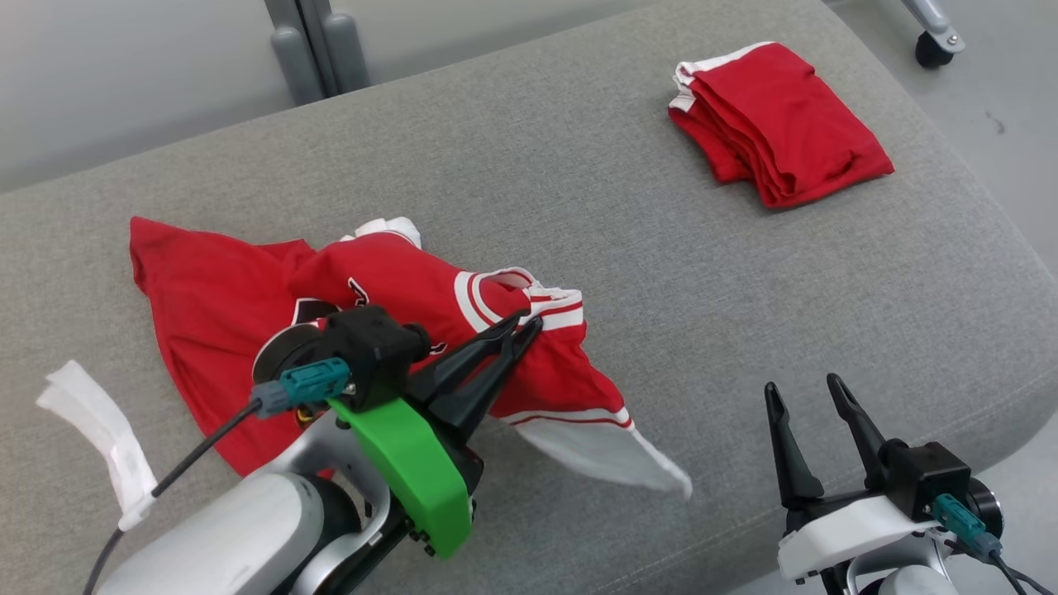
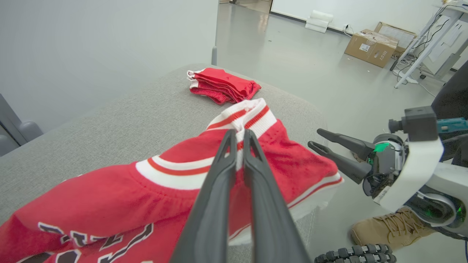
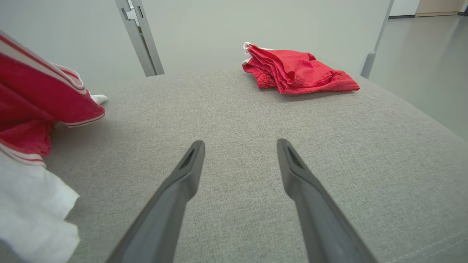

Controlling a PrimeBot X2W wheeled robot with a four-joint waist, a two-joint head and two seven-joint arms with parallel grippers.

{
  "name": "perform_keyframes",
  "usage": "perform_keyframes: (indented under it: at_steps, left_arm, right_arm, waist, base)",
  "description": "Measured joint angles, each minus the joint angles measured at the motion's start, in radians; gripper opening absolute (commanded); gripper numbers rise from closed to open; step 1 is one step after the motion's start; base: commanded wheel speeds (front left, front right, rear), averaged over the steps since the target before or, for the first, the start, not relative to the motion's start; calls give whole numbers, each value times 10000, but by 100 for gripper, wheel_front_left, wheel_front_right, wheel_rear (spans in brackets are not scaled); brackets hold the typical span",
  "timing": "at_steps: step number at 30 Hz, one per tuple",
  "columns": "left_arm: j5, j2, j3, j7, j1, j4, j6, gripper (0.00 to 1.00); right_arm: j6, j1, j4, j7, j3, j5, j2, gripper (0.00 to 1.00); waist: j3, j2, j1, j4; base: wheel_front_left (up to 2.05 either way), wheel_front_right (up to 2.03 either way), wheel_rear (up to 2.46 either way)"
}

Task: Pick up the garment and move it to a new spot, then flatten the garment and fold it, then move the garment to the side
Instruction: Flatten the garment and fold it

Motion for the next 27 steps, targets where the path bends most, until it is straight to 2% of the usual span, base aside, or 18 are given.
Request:
perform_keyframes:
  at_steps: [4, 7, 9, 16, 20, 24, 25, 26, 27]
  left_arm:
    - [-245, 107, 4, 328, 39, -531, 58, 0]
    - [-479, -364, -159, 539, -85, -75, -27, 0]
    - [-508, -955, -301, 759, -595, 1053, -117, 0]
    - [188, -1900, -610, 871, -2090, 4263, -470, 0]
    - [604, -2105, -660, 779, -3007, 5944, -752, 0]
    - [1202, -2182, -489, -86, -3951, 7359, -821, 0]
    - [1375, -2272, -314, -564, -4139, 7695, -617, 55]
    - [1494, -2347, -257, -780, -4300, 7983, -545, 100]
    - [1586, -2405, -253, -974, -4463, 8337, -531, 100]
  right_arm:
    - [0, 13, 4, 2, 144, 0, 0, 100]
    - [0, -82, 4, 2, 351, 52, 8, 100]
    - [0, -209, 2, 2, 485, 184, 2, 100]
    - [0, -544, -82, 2, 564, 568, -10, 100]
    - [0, -649, -123, 2, 738, 907, -13, 100]
    - [0, -697, -146, 2, 834, 1218, -15, 100]
    - [0, -696, -142, 0, 855, 1277, -13, 100]
    - [0, -695, -130, 0, 865, 1315, -13, 100]
    - [0, -693, -88, 2, 884, 1342, -13, 100]
  waist:
    - [-111, 0, 0, 127]
    - [-97, 0, 0, 38]
    - [-12, 0, 0, -138]
    - [442, 0, 0, -886]
    - [883, 0, 0, -1384]
    - [1381, 0, 0, -1825]
    - [1513, 0, -1, -1927]
    - [1613, 0, -1, -1998]
    - [1733, 0, 0, -2082]
  base:
    - [0, 0, 0]
    - [0, 0, 0]
    - [0, 0, 0]
    - [0, 0, 0]
    - [0, 0, 0]
    - [0, 0, 0]
    - [0, 0, 0]
    - [0, 0, 0]
    - [0, 0, 0]
